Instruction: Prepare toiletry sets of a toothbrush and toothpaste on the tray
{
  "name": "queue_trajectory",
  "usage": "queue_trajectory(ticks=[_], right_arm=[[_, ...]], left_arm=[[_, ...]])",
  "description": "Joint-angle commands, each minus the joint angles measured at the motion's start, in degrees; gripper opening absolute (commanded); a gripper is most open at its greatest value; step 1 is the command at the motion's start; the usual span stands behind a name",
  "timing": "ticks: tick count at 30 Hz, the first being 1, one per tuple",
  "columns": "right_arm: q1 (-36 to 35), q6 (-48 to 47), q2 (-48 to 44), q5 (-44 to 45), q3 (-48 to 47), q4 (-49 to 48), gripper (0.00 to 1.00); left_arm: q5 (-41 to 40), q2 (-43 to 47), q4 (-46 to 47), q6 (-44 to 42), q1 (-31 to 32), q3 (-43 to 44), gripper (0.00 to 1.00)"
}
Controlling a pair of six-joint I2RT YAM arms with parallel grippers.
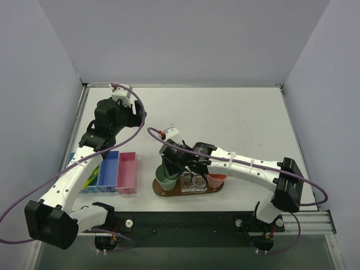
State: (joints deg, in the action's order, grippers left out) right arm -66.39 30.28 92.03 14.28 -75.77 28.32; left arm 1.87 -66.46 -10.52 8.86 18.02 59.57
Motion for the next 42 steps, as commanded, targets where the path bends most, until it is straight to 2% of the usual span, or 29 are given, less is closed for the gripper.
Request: queue_trajectory(ticks=[1,5,7,10,12,16,19,20,25,28,35,42], right_arm=[[1.69,-1.89,-5.8,3.03,-2.54,-0.19,0.47],[5.47,-4.17,-11.24,2.77,-0.44,-1.15,0.48],[7.75,-5.14,-13.79,1.72,2.27,-1.86,0.49],[13.73,-7.34,-19.33,-0.13,5.62,-4.05,0.49],[18.39,-9.61,-23.02,-0.83,8.35,-5.64,0.49],[27.7,-11.38,-28.38,-6.96,11.95,-8.88,0.49],[36.05,-11.39,-32.17,-13.2,15.11,-11.69,0.49],[37.72,-11.21,-33.83,-13.75,15.91,-12.31,0.49],[46.42,-10.24,-36.13,-23.06,19.86,-15.74,0.49],[47.85,-10.59,-36.57,-25.01,21.35,-16.88,0.5],[44.16,-12.0,-38.15,-22.1,22.24,-17.59,0.5],[44.15,-11.91,-37.71,-22.19,21.8,-17.77,0.5]], left_arm=[[-3.95,0.19,-2.03,2.47,-0.09,1.16,0.78],[-4.33,1.32,-11.25,9.05,-4.3,1.95,0.78],[-4.15,3.42,-17.4,13.8,-8.43,1.69,0.78],[-6.6,7.29,-24.88,18.02,-12.91,0.29,0.79],[-9.24,9.06,-30.83,20.3,-13.62,-0.07,0.82],[-17.93,12.13,-40.87,23.74,-14.59,-0.24,0.84],[-18.13,14.67,-45.98,26.37,-17.4,-1.56,0.84],[-18.04,15.47,-46.77,27.08,-20.19,-1.91,0.84],[-20.33,20.22,-50.91,32.18,-24.08,-3.76,0.82],[-21.37,21.36,-52.75,33.94,-26.1,-5.69,0.81],[-24.89,24.62,-54.87,37.98,-27.78,-10.79,0.8],[-24.37,23.57,-51.0,39.91,-28.13,-12.55,0.79]])
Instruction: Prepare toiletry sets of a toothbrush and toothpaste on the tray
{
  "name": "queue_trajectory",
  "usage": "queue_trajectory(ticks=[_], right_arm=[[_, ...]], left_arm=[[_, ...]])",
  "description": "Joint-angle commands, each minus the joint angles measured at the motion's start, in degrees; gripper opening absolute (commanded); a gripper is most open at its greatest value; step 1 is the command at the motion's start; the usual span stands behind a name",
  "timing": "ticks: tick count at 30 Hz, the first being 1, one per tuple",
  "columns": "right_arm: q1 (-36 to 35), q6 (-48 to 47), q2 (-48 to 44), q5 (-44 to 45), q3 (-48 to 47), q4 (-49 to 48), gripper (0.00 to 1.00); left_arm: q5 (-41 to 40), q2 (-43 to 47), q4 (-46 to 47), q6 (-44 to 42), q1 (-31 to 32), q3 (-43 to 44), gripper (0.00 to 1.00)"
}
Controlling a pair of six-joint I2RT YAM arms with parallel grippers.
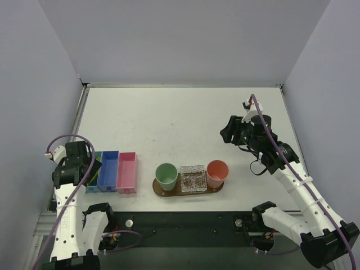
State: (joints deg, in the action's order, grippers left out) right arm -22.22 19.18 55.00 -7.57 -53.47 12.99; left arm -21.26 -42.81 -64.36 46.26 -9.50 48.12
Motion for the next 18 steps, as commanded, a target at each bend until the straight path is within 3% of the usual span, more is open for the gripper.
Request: queue_trajectory(ticks=[1,18], right_arm=[[-0.02,-0.81,-0.6,-0.34,-0.58,-2.36,0.5],[0.6,-0.9,0.54,-0.25,-1.11,-2.27,0.48]], left_arm=[[-1.07,-0.08,3.36,2.78,-0.78,-1.44,0.79],[-2.29,0.18,8.98,7.44,-1.84,-7.42,0.73]])
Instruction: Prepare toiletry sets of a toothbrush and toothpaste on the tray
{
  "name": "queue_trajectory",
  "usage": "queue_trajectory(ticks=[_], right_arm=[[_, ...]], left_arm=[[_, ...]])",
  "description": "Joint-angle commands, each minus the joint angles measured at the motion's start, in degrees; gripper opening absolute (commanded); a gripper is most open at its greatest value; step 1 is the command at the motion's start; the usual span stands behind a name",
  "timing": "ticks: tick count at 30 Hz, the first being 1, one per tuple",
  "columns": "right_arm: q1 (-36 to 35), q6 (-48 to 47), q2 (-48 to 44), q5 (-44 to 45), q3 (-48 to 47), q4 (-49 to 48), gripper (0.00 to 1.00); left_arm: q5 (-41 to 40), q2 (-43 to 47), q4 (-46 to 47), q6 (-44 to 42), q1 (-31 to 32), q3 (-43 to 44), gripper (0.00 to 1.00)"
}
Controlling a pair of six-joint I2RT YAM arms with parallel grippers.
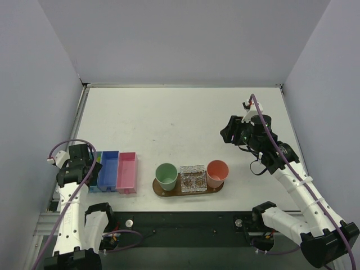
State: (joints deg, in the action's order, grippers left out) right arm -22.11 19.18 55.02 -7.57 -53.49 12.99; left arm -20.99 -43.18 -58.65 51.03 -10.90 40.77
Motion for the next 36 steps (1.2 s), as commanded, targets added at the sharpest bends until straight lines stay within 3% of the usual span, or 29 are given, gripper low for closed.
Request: queue_trajectory(ticks=[1,36], right_arm=[[0.49,-0.9,0.7,-0.25,-1.17,-2.27,0.48],[1.1,-0.11,2.63,-1.22,-1.09,-3.41,0.46]], left_arm=[[-2.82,0.73,3.54,2.76,-0.44,-0.52,0.72],[-7.04,7.84,12.07,6.81,-0.44,-9.57,0.56]])
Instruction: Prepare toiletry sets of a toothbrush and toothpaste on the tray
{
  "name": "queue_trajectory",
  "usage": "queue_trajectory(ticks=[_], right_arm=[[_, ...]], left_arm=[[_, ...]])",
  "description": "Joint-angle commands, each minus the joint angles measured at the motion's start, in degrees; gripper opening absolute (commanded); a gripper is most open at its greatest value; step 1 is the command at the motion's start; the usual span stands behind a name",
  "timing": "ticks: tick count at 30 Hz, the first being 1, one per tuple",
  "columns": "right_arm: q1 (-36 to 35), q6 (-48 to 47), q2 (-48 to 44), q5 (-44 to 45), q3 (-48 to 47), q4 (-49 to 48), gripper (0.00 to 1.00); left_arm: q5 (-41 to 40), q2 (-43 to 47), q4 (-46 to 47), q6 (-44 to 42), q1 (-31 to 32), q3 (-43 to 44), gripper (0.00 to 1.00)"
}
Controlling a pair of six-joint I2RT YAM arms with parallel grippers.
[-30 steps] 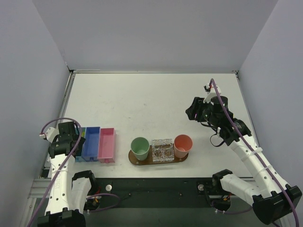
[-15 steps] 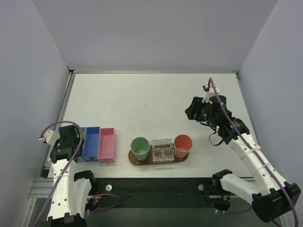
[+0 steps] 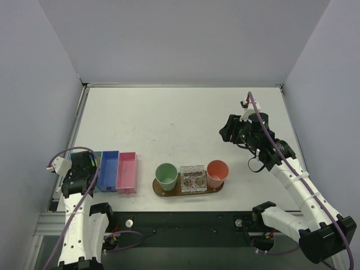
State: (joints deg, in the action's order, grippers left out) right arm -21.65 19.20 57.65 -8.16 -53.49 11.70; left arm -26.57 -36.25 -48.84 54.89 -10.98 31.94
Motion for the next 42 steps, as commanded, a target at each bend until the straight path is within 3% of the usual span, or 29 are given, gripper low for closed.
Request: queue_trajectory(ticks=[1,11,16,20,24,34,42], right_arm=[[0.56,-0.13,-0.08,-0.63,-1.09,-2.21,0.46],[0.82,0.13,0.18,-0.89,-0.82,-2.65,0.45],[1.0,0.48,0.62,-1.5,-0.82,-2.83,0.45],[1.08,0.57,0.8,-1.86,-0.82,-2.83,0.45],[1.0,0.75,0.71,-2.21,-0.82,-2.74,0.45],[1.08,1.01,0.8,-2.56,-0.82,-2.65,0.44],[1.08,1.37,1.24,-3.35,-0.82,-2.56,0.44]], left_arm=[[-1.64,1.0,2.52,3.11,-0.27,-0.92,0.55],[-4.37,2.76,3.84,2.85,-0.35,-1.8,0.34],[-5.51,3.2,3.93,1.19,-0.27,-1.09,0.28],[-5.6,3.55,4.19,0.22,-0.18,-0.92,0.18],[-6.39,3.73,4.02,-1.01,-0.09,0.4,0.0],[-7.19,5.31,5.68,-10.75,1.49,5.58,0.0],[-1.3,11.9,12.79,-22.89,2.28,4.53,0.0]])
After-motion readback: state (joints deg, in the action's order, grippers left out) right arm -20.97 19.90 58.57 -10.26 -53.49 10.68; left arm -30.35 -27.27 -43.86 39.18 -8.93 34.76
